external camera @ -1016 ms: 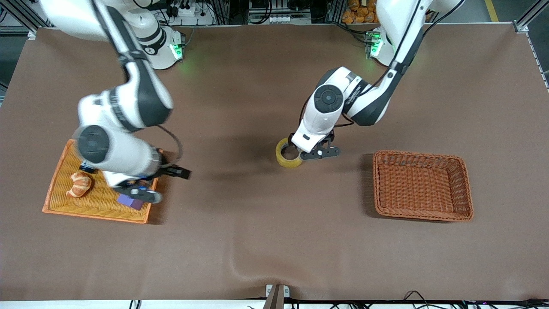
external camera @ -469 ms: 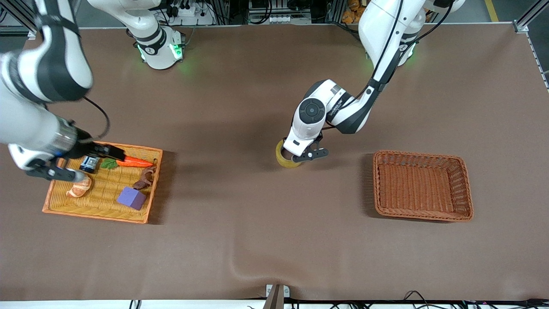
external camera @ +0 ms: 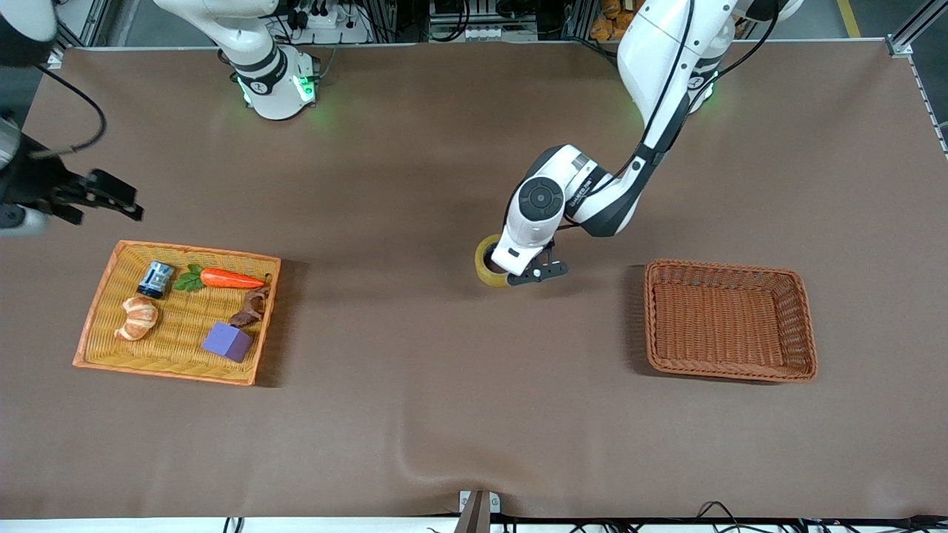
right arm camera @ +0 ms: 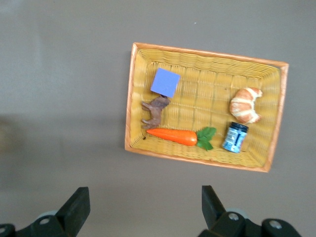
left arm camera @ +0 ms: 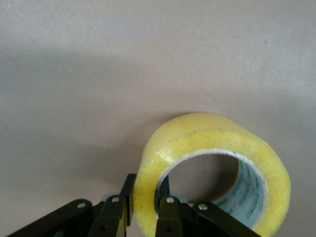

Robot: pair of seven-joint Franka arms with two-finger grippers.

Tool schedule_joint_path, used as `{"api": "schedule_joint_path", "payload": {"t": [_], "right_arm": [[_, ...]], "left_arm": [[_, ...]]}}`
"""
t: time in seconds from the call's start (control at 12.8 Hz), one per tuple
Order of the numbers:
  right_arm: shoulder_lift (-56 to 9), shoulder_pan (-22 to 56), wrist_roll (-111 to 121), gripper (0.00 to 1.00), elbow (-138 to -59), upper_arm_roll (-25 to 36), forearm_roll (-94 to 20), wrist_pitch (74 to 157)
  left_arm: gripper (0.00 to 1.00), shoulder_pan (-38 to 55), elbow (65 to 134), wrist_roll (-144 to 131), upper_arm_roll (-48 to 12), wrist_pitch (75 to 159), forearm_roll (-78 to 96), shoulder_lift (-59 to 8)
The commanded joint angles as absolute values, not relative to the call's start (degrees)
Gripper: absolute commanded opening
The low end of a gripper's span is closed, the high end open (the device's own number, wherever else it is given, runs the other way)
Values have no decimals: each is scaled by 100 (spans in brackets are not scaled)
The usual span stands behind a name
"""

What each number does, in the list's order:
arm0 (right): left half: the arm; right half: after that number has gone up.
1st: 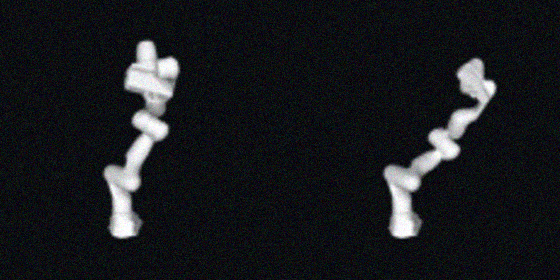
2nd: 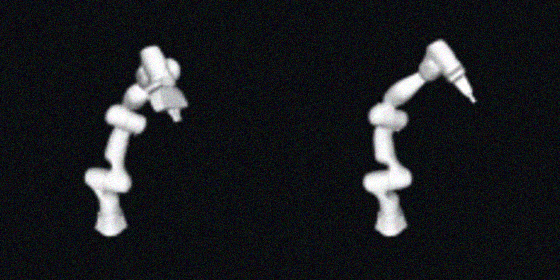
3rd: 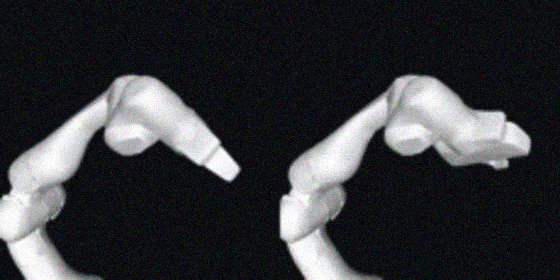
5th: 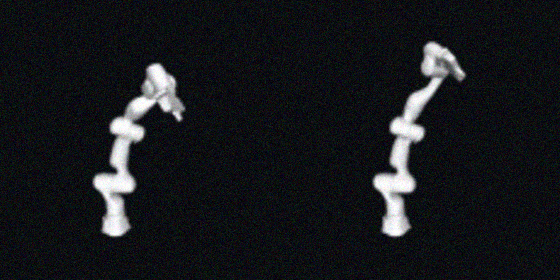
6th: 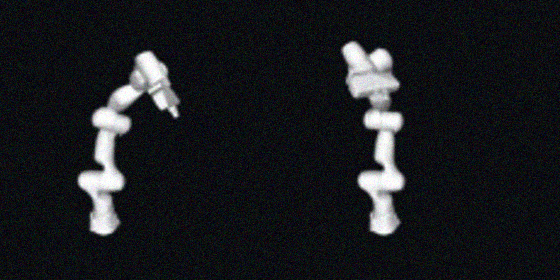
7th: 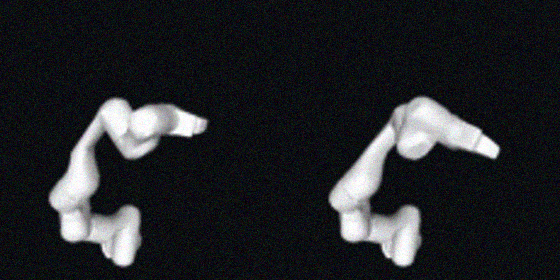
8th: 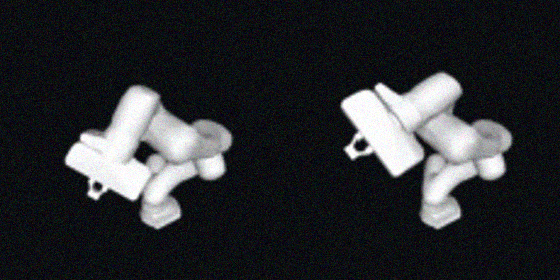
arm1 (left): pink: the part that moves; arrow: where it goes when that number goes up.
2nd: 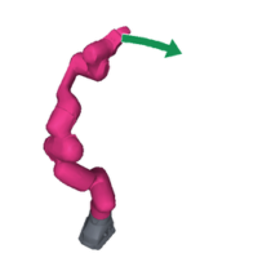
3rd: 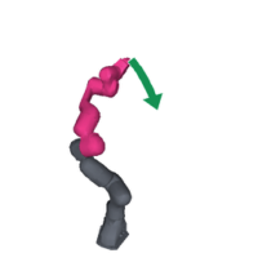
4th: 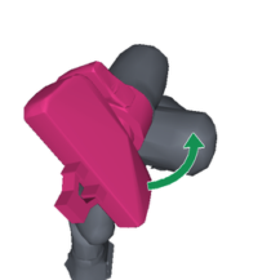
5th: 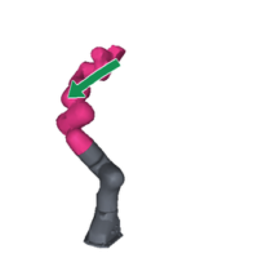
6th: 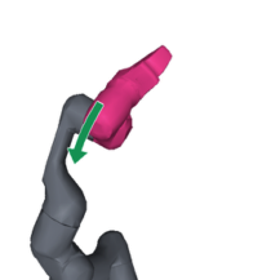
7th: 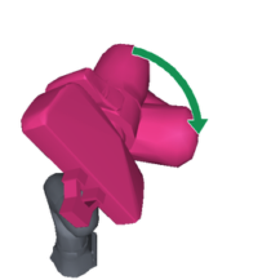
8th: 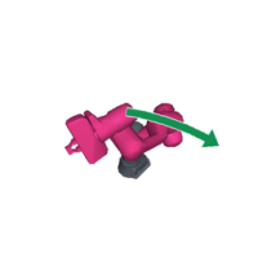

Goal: Transfer tape with both arms
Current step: 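Carry the tape with the left gripper into the wicker basket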

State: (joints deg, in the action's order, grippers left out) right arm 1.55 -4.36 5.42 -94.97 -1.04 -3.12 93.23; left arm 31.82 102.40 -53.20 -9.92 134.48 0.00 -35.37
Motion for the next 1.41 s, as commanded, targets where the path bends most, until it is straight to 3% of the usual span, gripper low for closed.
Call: {"api": "schedule_joint_path", "payload": {"t": [0.0, 0.23, 0.47, 0.78, 1.17, 1.25, 1.33], "right_arm": [[141, -510, 712, 100, -9142, -35, -246, 8983], [149, -510, 712, 100, -9070, -35, -159, 8860], [150, -527, 703, 100, -8886, -53, -88, 8675], [132, -545, 677, 100, -8894, -44, -79, 8684], [123, -598, 668, 100, -8895, -53, -79, 8736], [123, -580, 668, 100, -8895, -61, -79, 8736], [149, -571, 668, 100, -8903, -70, -88, 8702]], "left_arm": [[0, 2876, 10327, -5301, -984, 13046, 9, -2833], [0, 1867, 10318, -4329, -993, 12280, 0, -1813], [0, 488, 10345, -2048, -1002, 11770, 9, -1608], [0, -648, 10459, -90, -993, 11707, 9, -1993], [0, -1116, 10073, 1273, -984, 12242, -132, -2890], [1, -1116, 9959, 1405, -976, 12243, -132, -2996], [9, -1116, 9819, 1606, -949, 12243, -132, -3101]]}}
